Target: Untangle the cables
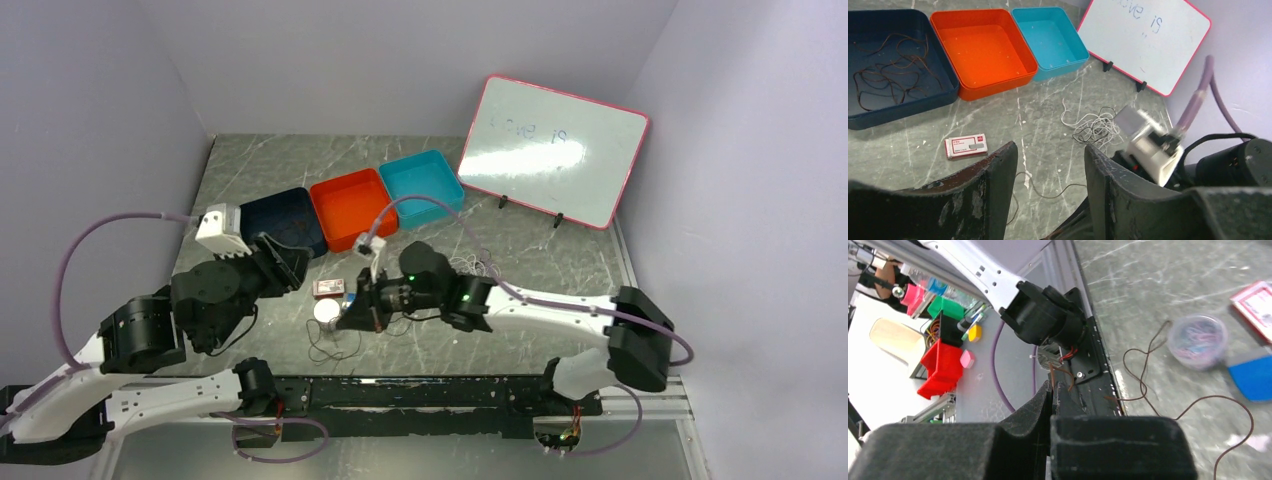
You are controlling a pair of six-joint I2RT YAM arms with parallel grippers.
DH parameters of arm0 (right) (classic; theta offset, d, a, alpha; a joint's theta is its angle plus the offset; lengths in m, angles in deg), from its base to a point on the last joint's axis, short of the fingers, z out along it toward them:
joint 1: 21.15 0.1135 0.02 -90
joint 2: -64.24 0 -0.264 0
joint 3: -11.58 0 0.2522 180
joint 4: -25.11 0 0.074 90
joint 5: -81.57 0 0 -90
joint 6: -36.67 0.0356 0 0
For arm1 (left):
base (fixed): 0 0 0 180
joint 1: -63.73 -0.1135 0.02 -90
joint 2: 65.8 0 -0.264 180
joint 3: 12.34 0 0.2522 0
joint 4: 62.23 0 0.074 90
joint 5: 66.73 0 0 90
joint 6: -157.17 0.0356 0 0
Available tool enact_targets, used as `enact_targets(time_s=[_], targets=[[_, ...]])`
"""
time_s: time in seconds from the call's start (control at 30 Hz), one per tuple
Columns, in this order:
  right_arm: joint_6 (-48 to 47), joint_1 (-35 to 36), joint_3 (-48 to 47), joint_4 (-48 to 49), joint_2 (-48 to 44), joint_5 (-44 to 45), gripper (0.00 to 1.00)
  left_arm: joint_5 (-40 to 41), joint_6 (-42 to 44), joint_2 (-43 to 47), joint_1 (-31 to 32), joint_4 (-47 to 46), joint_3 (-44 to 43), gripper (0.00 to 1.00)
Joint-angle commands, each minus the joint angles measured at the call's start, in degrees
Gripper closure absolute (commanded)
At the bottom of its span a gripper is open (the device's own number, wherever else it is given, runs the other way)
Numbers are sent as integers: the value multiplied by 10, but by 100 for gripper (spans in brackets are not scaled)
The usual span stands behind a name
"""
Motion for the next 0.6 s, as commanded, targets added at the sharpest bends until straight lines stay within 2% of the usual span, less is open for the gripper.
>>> enact_targets(time_s=[0.0, 0.17, 0.23, 0.33, 0.5, 0.57], targets=[[-5, 38, -24, 61, 61, -4, 98, -3, 25, -3, 2, -12, -9, 43], [-2, 52, -11, 68, 141, 52, 96, -6, 25, 5, 2, -16, 3, 42], [-3, 53, -11, 62, 165, 81, 89, -10, 14, -1, 2, -7, 6, 41], [-15, 52, -21, 39, 187, 111, 72, -19, -18, -15, 2, 15, 10, 40], [-42, 52, -28, 5, 168, 134, 53, -35, -96, -39, 2, 57, 33, 38], [-57, 52, -26, -19, 148, 151, 48, -37, -124, -47, 2, 74, 42, 38]])
